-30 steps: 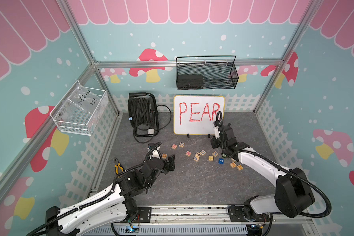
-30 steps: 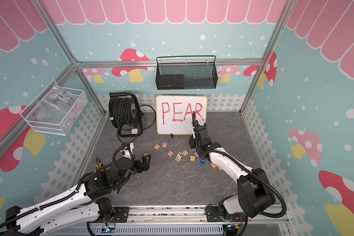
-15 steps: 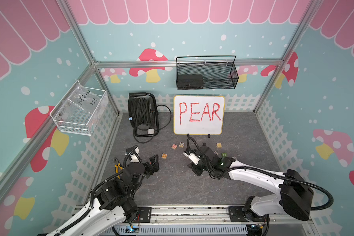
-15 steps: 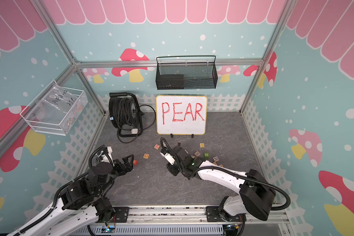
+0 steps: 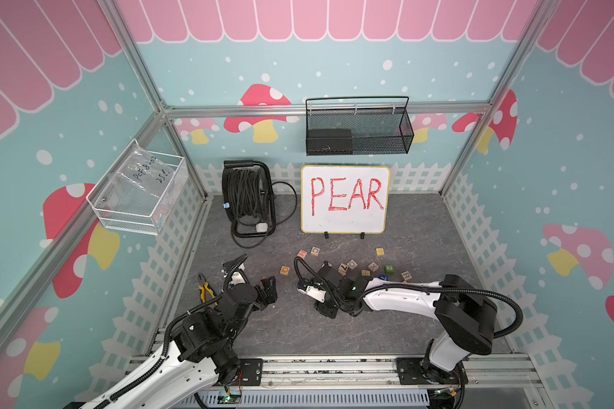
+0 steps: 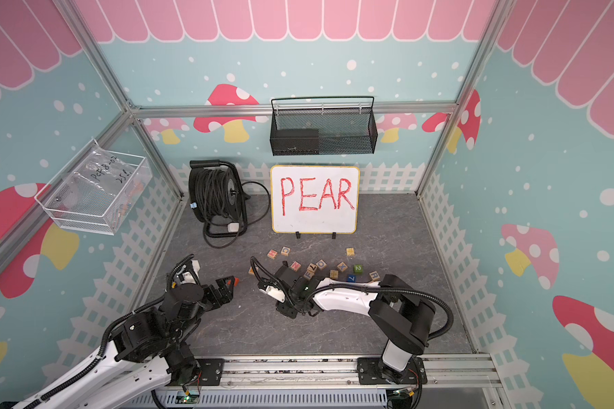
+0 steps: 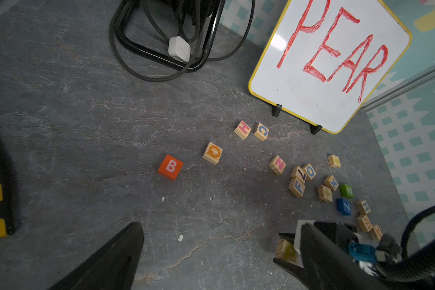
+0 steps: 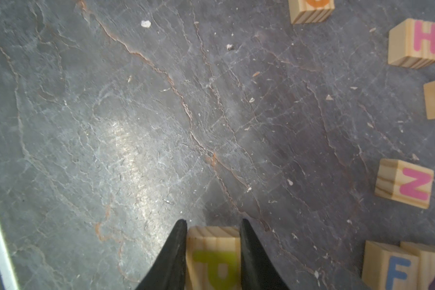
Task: Spell the uppercase word “pear” with letter blocks
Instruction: Place the letter block at the center of the board.
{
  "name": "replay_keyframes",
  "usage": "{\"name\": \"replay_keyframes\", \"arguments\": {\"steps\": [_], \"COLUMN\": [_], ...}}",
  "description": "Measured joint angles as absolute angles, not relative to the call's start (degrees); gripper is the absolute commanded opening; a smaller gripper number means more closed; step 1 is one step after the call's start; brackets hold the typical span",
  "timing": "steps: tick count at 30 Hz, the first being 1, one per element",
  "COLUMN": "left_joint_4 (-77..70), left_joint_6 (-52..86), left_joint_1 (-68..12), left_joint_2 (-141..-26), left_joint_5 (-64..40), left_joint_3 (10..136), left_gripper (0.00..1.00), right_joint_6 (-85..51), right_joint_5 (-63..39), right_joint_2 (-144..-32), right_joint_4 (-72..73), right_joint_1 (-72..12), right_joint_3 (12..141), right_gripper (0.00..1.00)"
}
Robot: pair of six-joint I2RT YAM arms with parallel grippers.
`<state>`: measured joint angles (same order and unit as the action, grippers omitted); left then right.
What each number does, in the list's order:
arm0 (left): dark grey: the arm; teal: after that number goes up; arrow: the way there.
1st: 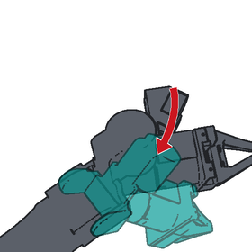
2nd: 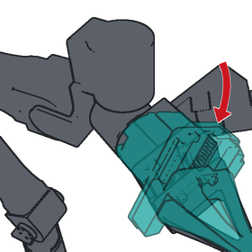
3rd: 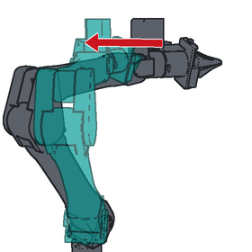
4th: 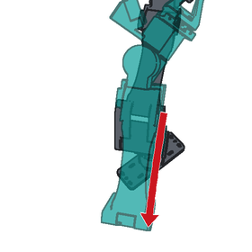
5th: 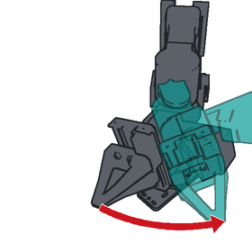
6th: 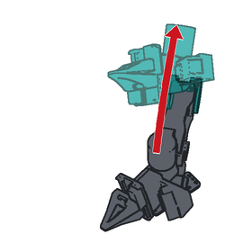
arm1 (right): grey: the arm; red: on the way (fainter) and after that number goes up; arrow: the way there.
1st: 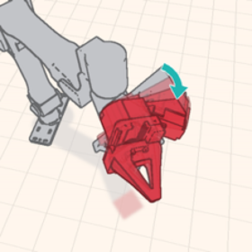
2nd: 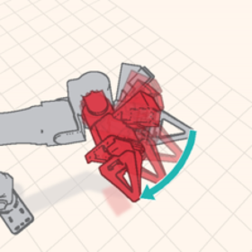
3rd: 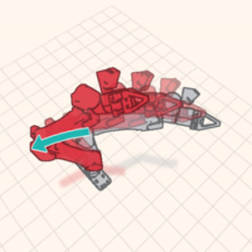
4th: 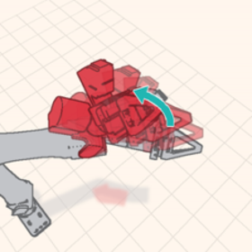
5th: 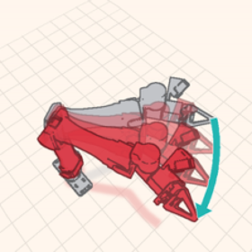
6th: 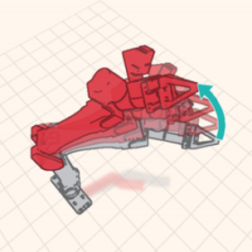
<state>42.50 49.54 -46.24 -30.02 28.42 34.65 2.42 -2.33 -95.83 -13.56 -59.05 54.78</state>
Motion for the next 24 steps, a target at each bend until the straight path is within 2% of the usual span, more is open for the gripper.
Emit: {"name": "replay_keyframes", "arguments": {"steps": [24], "left_joint_4": [43.68], "left_joint_6": [52.23], "left_joint_1": [-46.19], "left_joint_2": [-26.04], "left_joint_5": [28.27], "left_joint_3": [31.68], "left_gripper": [1.00], "right_joint_6": [13.52], "right_joint_5": [-6.44], "right_joint_2": [-105.30], "right_joint_4": [-15.20], "right_joint_1": [-59.31], "right_joint_3": [61.78], "right_gripper": [0.27]}}
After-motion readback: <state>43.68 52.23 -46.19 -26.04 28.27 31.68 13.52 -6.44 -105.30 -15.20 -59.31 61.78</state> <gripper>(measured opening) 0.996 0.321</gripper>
